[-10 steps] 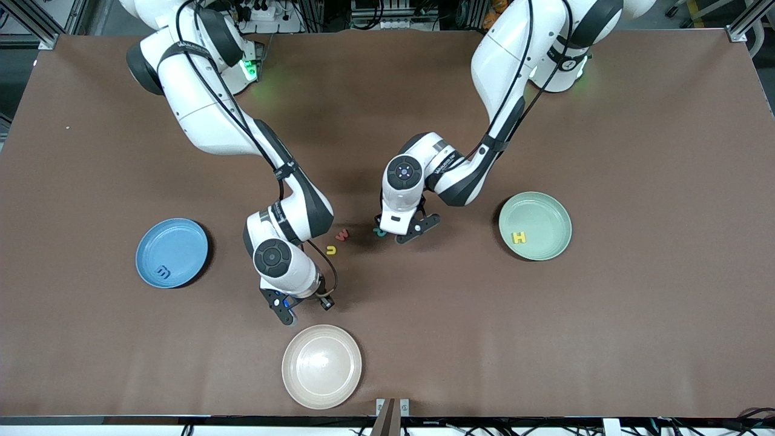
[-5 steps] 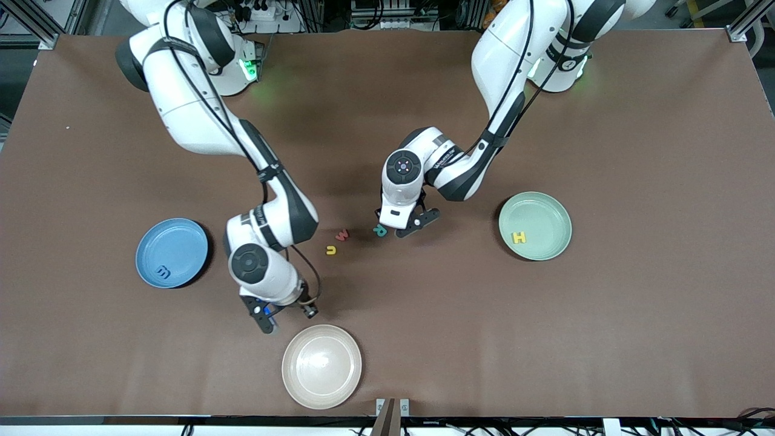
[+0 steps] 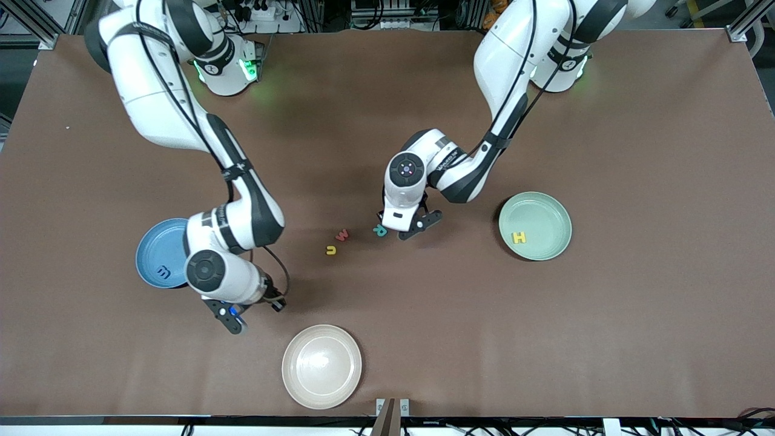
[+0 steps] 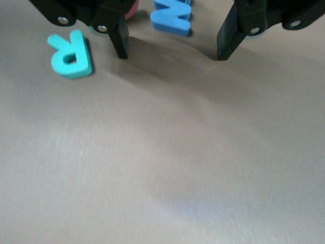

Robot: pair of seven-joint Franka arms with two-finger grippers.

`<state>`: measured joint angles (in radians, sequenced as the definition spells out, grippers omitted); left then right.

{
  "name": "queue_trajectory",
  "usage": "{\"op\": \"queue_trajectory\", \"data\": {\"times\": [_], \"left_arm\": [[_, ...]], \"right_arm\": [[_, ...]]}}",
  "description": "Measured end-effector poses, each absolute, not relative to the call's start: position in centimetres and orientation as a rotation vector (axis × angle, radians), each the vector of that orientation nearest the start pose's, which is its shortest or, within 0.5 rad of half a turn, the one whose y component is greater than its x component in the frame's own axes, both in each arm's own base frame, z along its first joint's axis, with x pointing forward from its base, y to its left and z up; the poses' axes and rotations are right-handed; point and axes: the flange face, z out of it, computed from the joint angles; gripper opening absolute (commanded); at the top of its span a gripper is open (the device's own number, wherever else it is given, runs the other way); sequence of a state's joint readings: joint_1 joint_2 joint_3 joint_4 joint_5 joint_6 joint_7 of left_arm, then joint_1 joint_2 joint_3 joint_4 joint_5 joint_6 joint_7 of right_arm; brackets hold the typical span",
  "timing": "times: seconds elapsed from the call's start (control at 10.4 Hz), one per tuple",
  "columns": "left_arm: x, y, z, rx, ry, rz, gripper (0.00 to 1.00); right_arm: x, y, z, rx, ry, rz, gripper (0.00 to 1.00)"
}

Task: Sort upper and lower case letters into plates
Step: 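Carry the blue letter to the blue plate and open the right gripper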

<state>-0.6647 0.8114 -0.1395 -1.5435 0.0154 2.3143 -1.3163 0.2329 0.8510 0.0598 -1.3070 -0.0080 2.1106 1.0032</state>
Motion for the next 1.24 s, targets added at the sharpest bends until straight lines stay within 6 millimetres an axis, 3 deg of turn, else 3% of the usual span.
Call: {"op": "queue_trajectory", "data": {"times": [0.38,0.67,0.96,1.24], "left_arm": [[50.8,-49.9,18.7,-3.050,-0.963,0.172,0.76],[50.5,-50.8,19.2,-3.062,-0.964,0.166,0.76],[50.7,-51.4,19.9,-3.067,-1.001,0.156,0.76],[49.8,-52.8,19.1,-3.032,-1.138,0.155,0.73]], "right_arm": [[67.7,12.6,25.4,-3.018,0.933,0.160,0.00],[65.5,7.7,25.6,-3.056,0.788,0.168,0.00],[65.2,2.1,25.8,-3.067,0.700,0.173,0.00],[65.1,-0.9,25.8,-3.070,0.660,0.175,0.00]]}}
